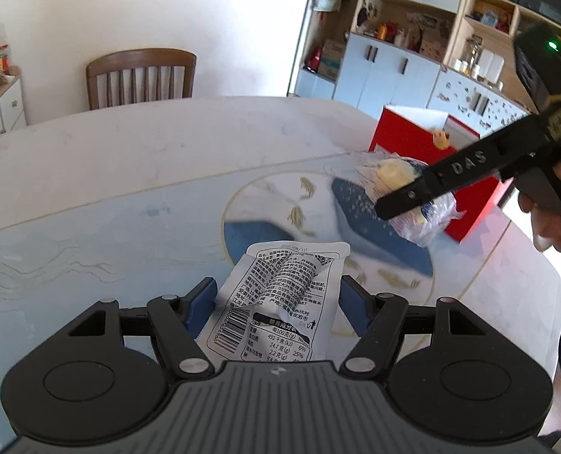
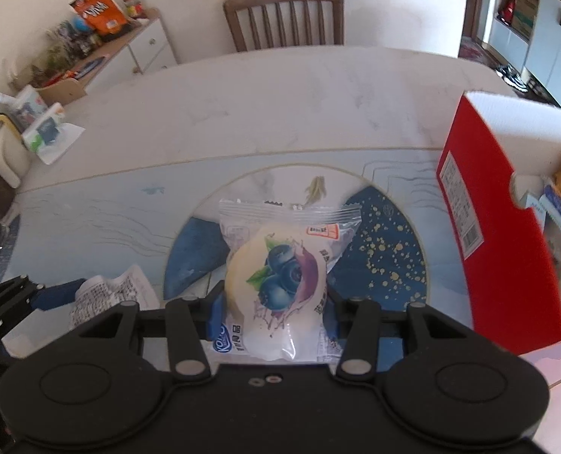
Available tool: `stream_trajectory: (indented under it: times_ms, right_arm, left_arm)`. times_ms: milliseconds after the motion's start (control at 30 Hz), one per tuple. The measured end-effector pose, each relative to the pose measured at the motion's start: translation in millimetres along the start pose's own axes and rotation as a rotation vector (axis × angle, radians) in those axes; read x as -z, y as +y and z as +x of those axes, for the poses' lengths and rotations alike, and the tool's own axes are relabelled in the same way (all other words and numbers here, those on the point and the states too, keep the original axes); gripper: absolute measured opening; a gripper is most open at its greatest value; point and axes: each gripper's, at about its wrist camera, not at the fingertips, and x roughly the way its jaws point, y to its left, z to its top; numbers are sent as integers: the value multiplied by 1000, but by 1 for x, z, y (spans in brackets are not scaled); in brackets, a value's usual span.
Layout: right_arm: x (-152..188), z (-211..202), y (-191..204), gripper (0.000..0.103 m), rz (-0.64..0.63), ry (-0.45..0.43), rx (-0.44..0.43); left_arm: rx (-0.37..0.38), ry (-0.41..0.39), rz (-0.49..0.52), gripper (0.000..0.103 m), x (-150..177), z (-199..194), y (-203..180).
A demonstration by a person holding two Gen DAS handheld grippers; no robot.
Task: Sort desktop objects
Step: 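Lift and carry the held sachet and bread bag over the red box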
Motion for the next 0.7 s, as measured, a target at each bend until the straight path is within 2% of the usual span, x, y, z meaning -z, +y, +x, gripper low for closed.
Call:
stream_trajectory:
  times_ms: [367,700]
  right_arm:
    - [-5,-52,-40,47,-19,-69,-76]
    - [-10,-89,-96,47,-24,-136,-98]
  left_arm:
    - [-22,-55,-39,70,-23,-15,-43]
    - [-16,-93,-36,70,-55,-4,-98]
